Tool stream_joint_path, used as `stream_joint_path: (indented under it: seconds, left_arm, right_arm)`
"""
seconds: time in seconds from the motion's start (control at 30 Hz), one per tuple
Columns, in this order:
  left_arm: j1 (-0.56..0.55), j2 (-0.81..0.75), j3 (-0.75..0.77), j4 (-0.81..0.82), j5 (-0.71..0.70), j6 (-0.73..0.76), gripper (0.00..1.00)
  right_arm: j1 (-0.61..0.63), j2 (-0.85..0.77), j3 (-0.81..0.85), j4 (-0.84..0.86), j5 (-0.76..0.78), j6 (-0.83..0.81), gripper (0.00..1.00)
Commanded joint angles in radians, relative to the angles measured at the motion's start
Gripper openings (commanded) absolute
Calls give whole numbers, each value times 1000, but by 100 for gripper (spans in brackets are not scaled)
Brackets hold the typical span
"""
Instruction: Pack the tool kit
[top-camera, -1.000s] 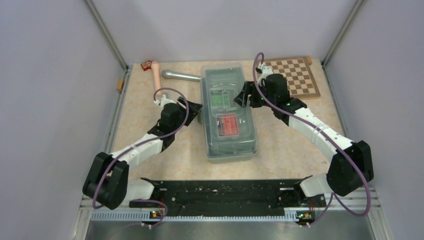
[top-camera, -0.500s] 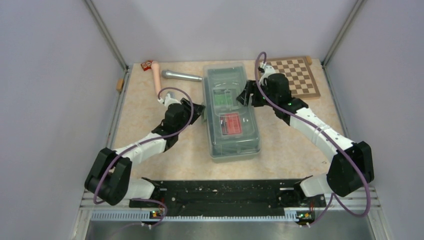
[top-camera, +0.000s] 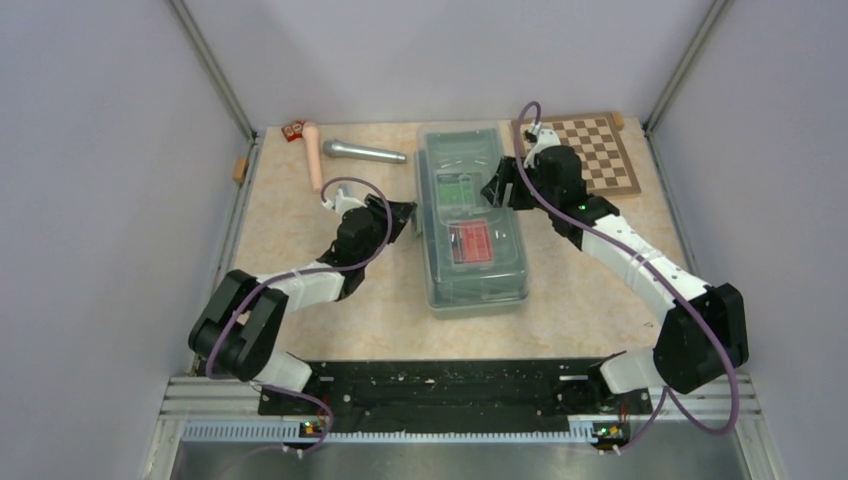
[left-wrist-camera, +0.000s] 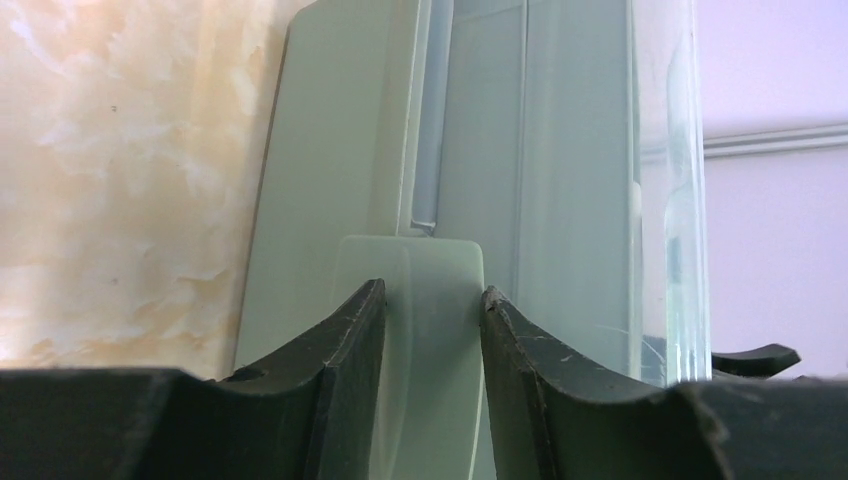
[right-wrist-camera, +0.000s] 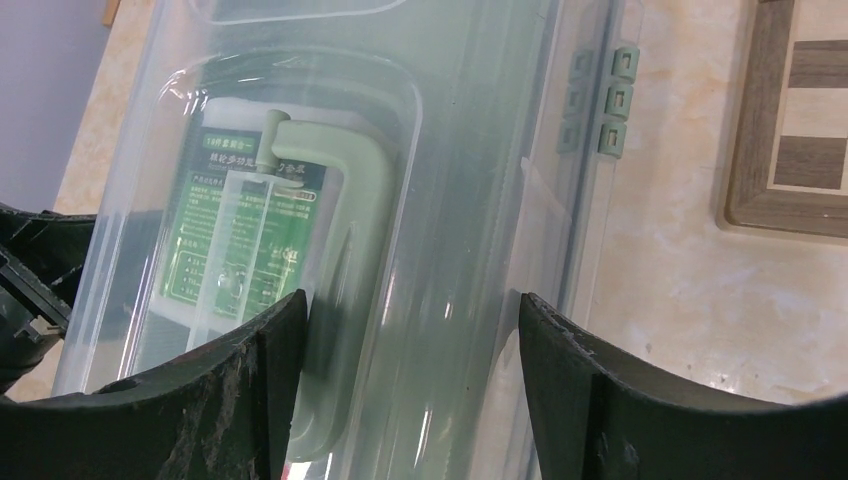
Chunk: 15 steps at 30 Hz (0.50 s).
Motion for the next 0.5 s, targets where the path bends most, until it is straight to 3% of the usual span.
stream_joint_path:
  seconds: [0.0, 0.47]
  left_arm:
    - [-165, 99, 0, 164, 510, -197, 44]
    - [-163, 230, 11, 251, 571, -301, 60]
  right_arm:
    - [68, 51, -36, 12, -238, 26, 67]
    - [69, 64, -41, 15, -265, 28, 64]
